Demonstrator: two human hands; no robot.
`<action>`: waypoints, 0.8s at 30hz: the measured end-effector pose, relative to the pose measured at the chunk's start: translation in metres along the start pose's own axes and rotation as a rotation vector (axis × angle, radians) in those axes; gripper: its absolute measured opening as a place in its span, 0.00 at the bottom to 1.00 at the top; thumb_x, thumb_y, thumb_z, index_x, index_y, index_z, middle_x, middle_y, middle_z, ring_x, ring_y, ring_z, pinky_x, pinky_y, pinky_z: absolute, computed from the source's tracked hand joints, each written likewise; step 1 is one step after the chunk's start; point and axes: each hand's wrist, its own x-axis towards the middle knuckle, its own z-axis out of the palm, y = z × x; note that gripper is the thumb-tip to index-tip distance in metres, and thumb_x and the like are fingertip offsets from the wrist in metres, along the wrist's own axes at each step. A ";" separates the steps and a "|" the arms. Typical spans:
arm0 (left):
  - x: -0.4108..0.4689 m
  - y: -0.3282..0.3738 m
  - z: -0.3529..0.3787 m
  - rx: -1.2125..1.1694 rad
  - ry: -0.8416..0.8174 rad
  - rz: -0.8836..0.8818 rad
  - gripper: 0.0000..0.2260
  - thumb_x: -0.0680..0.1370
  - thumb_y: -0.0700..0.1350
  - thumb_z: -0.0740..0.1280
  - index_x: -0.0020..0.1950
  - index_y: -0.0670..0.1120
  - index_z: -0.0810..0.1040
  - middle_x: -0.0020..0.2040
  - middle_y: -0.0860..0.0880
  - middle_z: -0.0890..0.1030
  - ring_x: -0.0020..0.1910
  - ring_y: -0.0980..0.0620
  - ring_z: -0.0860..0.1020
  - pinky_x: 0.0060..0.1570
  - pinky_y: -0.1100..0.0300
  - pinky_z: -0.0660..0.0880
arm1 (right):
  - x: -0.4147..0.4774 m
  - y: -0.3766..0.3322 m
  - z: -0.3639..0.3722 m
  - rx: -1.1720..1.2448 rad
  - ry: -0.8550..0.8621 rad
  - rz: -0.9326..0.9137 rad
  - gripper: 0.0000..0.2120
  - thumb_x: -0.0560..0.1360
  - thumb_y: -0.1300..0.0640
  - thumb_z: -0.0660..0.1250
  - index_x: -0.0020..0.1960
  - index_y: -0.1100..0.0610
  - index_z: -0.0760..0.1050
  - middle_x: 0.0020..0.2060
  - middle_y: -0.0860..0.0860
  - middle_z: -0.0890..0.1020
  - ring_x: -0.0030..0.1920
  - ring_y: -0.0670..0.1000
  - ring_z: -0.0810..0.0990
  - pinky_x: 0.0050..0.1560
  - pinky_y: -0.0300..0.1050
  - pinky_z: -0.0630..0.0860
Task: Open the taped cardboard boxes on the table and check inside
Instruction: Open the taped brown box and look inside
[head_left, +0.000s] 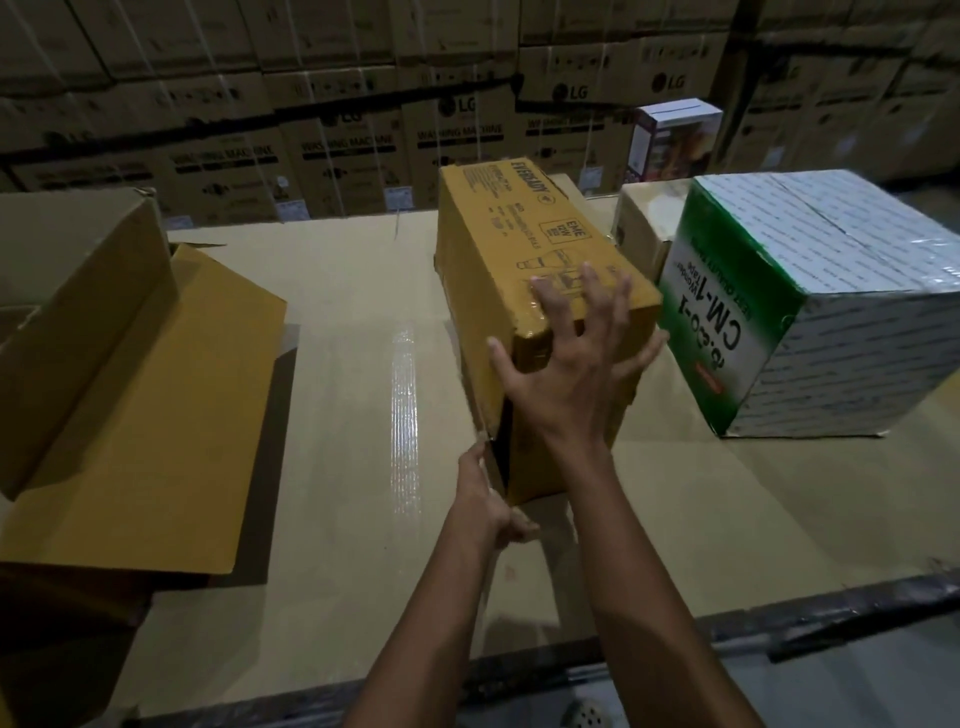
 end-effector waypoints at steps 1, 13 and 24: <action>-0.003 -0.005 0.007 -0.008 -0.033 -0.001 0.38 0.63 0.64 0.76 0.64 0.42 0.73 0.66 0.38 0.75 0.66 0.32 0.71 0.68 0.32 0.66 | 0.005 0.008 -0.002 0.005 -0.012 0.040 0.36 0.71 0.31 0.68 0.76 0.39 0.67 0.81 0.51 0.60 0.83 0.58 0.48 0.71 0.81 0.43; 0.029 -0.045 0.031 -0.183 -0.151 0.249 0.45 0.62 0.59 0.83 0.73 0.44 0.71 0.64 0.39 0.77 0.62 0.37 0.74 0.72 0.39 0.67 | 0.025 0.065 -0.018 0.061 0.123 0.140 0.32 0.71 0.31 0.69 0.70 0.46 0.73 0.71 0.53 0.70 0.76 0.57 0.60 0.60 0.78 0.71; -0.010 0.000 0.004 -0.211 0.288 0.771 0.50 0.46 0.61 0.88 0.60 0.55 0.65 0.63 0.47 0.73 0.57 0.44 0.79 0.51 0.41 0.83 | 0.010 0.093 -0.021 0.464 0.221 0.512 0.30 0.67 0.35 0.73 0.64 0.46 0.75 0.67 0.53 0.74 0.70 0.58 0.67 0.62 0.51 0.71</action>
